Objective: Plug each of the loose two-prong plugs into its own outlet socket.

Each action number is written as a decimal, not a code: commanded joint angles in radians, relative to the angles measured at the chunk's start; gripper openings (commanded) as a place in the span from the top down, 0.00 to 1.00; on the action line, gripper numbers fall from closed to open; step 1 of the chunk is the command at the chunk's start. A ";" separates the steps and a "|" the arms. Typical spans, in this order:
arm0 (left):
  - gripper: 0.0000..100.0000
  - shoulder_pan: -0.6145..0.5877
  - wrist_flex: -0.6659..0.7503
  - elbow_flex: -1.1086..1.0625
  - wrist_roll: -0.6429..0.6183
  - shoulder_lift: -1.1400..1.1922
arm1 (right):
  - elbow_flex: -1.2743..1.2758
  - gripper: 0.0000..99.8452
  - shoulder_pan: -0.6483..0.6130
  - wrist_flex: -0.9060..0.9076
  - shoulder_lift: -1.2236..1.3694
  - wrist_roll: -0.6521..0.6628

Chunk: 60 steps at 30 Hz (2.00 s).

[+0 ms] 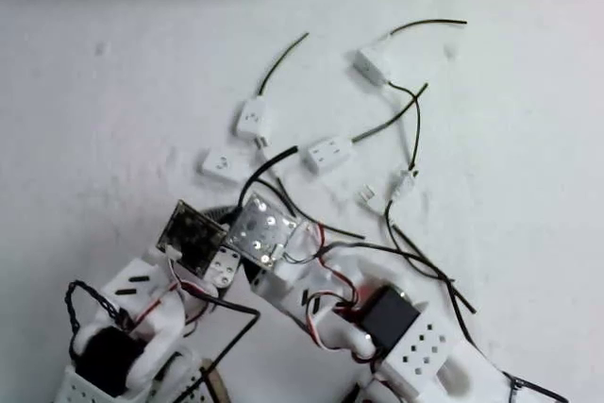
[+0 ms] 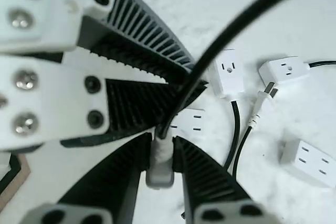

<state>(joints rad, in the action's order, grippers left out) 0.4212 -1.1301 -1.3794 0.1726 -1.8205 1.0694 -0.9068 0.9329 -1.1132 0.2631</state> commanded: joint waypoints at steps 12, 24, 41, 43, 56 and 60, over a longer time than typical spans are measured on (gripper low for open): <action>0.98 0.065 -0.017 0.032 0.044 0.005 | 0.029 0.98 0.001 -0.019 -0.001 0.021; 0.98 0.182 -0.110 0.075 0.100 0.005 | 0.051 0.98 -0.004 -0.022 0.045 0.034; 0.98 -0.084 0.017 0.069 -0.018 0.005 | 0.028 0.98 -0.004 -0.030 0.136 0.054; 0.98 -0.051 -0.012 0.071 0.015 0.005 | 0.028 0.98 -0.001 -0.030 0.136 0.054; 0.98 -0.275 0.040 0.069 -0.051 0.007 | 0.028 0.98 0.044 -0.071 0.127 0.046; 0.98 -0.275 0.087 0.044 -0.058 0.007 | 0.028 0.98 0.022 -0.071 0.127 0.046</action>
<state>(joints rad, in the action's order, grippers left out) 0.1527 -1.1086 -1.3303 0.1327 -1.8205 1.1155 -0.8761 0.8761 -0.9766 0.3107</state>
